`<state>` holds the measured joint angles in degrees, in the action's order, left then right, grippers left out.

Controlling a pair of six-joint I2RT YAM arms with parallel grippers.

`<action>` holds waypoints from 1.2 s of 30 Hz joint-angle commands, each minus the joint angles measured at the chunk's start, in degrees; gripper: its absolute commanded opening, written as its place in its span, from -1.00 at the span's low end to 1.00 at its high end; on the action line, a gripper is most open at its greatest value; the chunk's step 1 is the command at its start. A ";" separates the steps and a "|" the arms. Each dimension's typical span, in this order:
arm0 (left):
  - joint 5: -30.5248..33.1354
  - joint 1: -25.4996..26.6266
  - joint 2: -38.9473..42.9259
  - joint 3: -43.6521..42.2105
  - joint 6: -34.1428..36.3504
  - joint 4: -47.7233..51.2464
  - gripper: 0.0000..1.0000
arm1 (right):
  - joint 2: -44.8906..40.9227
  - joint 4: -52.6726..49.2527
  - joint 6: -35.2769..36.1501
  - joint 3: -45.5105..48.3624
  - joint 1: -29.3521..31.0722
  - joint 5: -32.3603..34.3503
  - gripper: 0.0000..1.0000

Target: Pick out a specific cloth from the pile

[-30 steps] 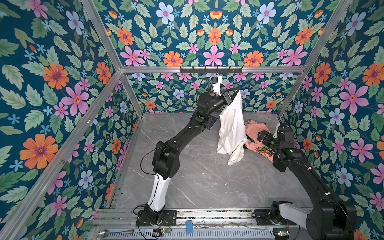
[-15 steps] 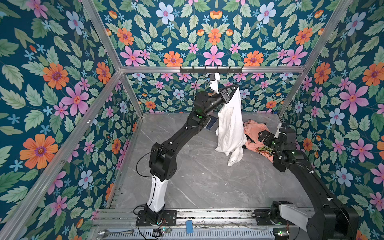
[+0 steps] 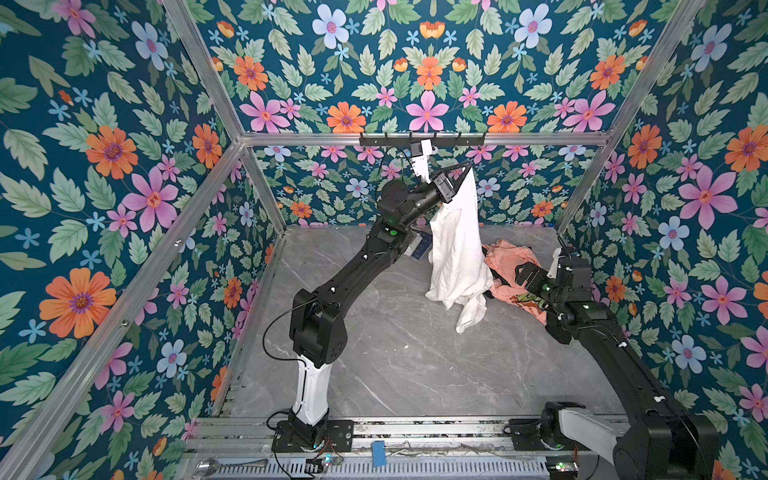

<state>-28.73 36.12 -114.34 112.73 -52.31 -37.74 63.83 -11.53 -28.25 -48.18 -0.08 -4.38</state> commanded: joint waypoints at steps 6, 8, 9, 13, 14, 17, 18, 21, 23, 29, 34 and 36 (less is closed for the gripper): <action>-0.64 -0.52 1.45 -0.14 0.19 -4.54 -1.00 | 1.20 4.15 0.12 1.15 0.03 -3.61 0.98; -0.63 -0.64 1.77 0.10 0.18 -4.54 -1.00 | 1.27 4.32 0.06 1.13 0.07 -3.87 0.98; -0.63 -0.69 1.84 0.23 0.17 -4.54 -1.00 | 1.33 4.35 0.04 1.17 0.00 -3.95 0.98; -0.93 -0.88 2.26 1.24 0.37 -4.33 -1.00 | 1.43 4.84 0.03 1.41 0.08 -4.78 0.98; -0.89 -0.87 2.37 1.43 0.64 -4.13 -1.00 | 1.38 5.11 0.10 1.50 0.07 -5.12 0.98; -0.81 -1.05 2.57 2.35 1.00 -3.75 -1.00 | 1.33 5.80 0.35 1.78 0.08 -6.38 0.98; -0.94 -1.09 2.64 2.65 1.02 -3.61 -1.00 | 1.32 6.01 0.53 1.91 0.04 -6.97 0.98; -0.89 -1.14 2.88 3.70 1.16 -3.27 -1.00 | 1.37 7.12 0.98 2.28 0.04 -9.40 0.98; -1.03 -1.14 2.99 4.50 1.40 -2.90 -1.00 | 1.55 7.52 1.11 2.17 0.00 -11.09 0.98; -0.90 -1.31 4.12 6.56 3.71 -0.45 -1.00 | 1.49 8.45 1.38 1.60 0.08 -14.72 0.98; -0.74 -1.65 5.09 8.68 5.57 1.71 -1.00 | 0.40 10.71 2.31 2.00 0.08 -17.48 0.98; -0.62 -1.91 5.42 9.32 5.91 2.27 -1.00 | -0.04 11.25 2.73 2.19 0.08 -18.50 0.98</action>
<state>-29.50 34.54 -109.69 121.10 -47.97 -34.65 64.38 -3.03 -26.65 -46.11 -0.05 -20.40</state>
